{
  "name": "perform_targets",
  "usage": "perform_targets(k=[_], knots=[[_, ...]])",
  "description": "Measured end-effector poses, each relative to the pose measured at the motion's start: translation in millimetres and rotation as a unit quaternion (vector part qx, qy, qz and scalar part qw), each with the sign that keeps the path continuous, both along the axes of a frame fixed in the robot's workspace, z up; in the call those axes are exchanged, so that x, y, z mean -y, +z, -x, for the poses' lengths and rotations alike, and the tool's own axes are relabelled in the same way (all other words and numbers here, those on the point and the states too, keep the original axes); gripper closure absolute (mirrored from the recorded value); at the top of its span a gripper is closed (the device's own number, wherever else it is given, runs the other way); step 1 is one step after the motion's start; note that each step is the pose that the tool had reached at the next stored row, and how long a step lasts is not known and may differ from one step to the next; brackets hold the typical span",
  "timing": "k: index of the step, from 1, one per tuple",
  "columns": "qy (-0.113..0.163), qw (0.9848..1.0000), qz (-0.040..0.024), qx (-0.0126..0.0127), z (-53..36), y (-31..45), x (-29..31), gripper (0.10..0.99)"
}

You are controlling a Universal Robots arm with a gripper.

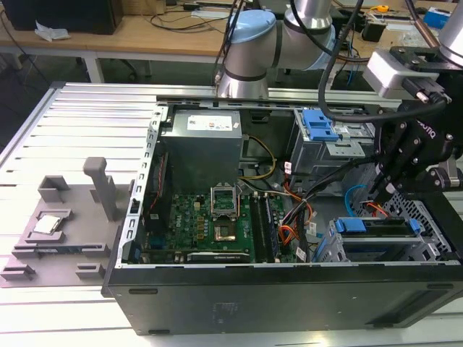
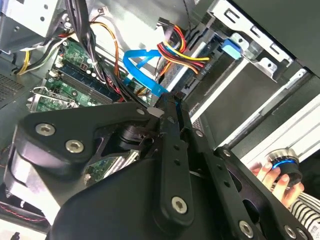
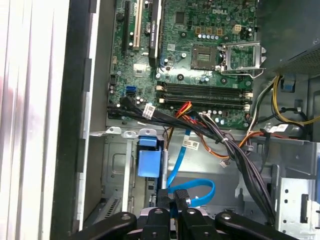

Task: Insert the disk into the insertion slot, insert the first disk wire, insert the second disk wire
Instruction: 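Insert the second disk wire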

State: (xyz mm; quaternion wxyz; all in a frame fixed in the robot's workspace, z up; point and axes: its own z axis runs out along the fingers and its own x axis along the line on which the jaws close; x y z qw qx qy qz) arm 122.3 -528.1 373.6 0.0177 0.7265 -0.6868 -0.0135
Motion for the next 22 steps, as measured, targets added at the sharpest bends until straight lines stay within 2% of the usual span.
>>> perform_targets(k=[7, 9, 22], knots=[[0.000, 1.0000, 0.0000, 0.0000, 0.0, 0.0, 12.3, 0.925], [0.000, 1.0000, 0.0000, 0.0000, 0.0, 0.0, 18.2, 0.925], [0.000, 1.0000, 0.0000, 0.0000, -3.4, -7.8, 19.2, 0.925]])
